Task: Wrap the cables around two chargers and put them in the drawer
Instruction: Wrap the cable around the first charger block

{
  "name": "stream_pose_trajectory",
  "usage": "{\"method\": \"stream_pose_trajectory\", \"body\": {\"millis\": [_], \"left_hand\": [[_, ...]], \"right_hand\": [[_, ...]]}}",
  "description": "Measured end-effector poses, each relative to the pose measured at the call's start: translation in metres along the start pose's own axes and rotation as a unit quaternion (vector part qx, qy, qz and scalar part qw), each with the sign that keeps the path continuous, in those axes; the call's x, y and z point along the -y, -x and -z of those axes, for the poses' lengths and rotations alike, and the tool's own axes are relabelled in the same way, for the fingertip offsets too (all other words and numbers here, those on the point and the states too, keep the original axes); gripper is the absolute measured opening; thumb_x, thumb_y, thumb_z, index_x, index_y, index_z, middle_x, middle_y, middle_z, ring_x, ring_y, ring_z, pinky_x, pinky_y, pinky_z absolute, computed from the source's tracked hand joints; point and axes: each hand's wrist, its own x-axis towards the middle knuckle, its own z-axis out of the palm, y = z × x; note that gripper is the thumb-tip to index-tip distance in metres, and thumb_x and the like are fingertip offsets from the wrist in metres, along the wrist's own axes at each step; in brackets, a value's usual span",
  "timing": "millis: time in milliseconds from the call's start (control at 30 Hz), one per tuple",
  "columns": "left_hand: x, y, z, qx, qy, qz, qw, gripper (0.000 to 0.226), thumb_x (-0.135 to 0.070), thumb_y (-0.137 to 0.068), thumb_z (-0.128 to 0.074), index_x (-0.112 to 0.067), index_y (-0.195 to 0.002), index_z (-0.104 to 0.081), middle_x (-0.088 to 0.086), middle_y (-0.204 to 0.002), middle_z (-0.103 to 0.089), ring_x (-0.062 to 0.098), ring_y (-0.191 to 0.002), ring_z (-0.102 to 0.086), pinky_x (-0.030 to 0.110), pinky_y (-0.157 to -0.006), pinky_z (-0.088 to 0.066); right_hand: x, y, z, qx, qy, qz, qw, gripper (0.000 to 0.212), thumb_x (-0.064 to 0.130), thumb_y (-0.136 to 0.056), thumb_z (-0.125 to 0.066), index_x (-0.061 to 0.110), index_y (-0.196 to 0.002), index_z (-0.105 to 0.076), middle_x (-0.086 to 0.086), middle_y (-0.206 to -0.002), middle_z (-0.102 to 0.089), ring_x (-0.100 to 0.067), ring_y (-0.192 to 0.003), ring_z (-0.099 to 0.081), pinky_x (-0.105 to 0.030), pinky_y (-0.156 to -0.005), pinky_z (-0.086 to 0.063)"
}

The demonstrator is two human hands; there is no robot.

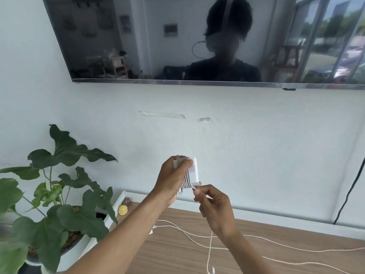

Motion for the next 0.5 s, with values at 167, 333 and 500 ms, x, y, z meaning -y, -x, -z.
{"method": "stream_pose_trajectory", "body": {"millis": [167,333,500], "left_hand": [[-0.005,0.002,0.009,0.042,-0.126,-0.102,0.986,0.022,-0.032,-0.074,-0.063,-0.020,-0.091,-0.057,-0.003,-0.077,-0.057,0.017,-0.068,-0.056,0.035,-0.057,-0.049],[-0.008,0.000,0.026,0.108,-0.201,-0.104,0.968,0.019,-0.027,-0.086,-0.065,-0.021,-0.100,-0.055,-0.004,-0.079,-0.054,0.015,-0.062,-0.049,0.028,-0.051,-0.043],[-0.006,0.007,0.031,0.197,-0.230,-0.063,0.951,0.027,-0.037,-0.078,-0.063,-0.022,-0.099,-0.055,-0.004,-0.072,-0.052,0.020,-0.062,-0.044,0.038,-0.054,-0.038]], "right_hand": [[0.016,-0.023,0.017,0.053,0.128,-0.009,0.990,0.015,0.018,-0.087,-0.068,0.023,-0.073,-0.070,0.013,-0.057,-0.060,-0.008,-0.045,-0.040,-0.017,-0.047,-0.033],[0.039,-0.041,0.028,0.141,0.283,0.018,0.949,0.017,0.024,-0.086,-0.069,0.030,-0.069,-0.067,0.012,-0.060,-0.061,-0.002,-0.045,-0.044,-0.009,-0.046,-0.032],[0.061,-0.058,0.030,0.225,0.392,0.002,0.892,0.022,0.028,-0.088,-0.066,0.027,-0.067,-0.062,0.015,-0.063,-0.056,0.004,-0.051,-0.047,-0.008,-0.051,-0.035]]}}
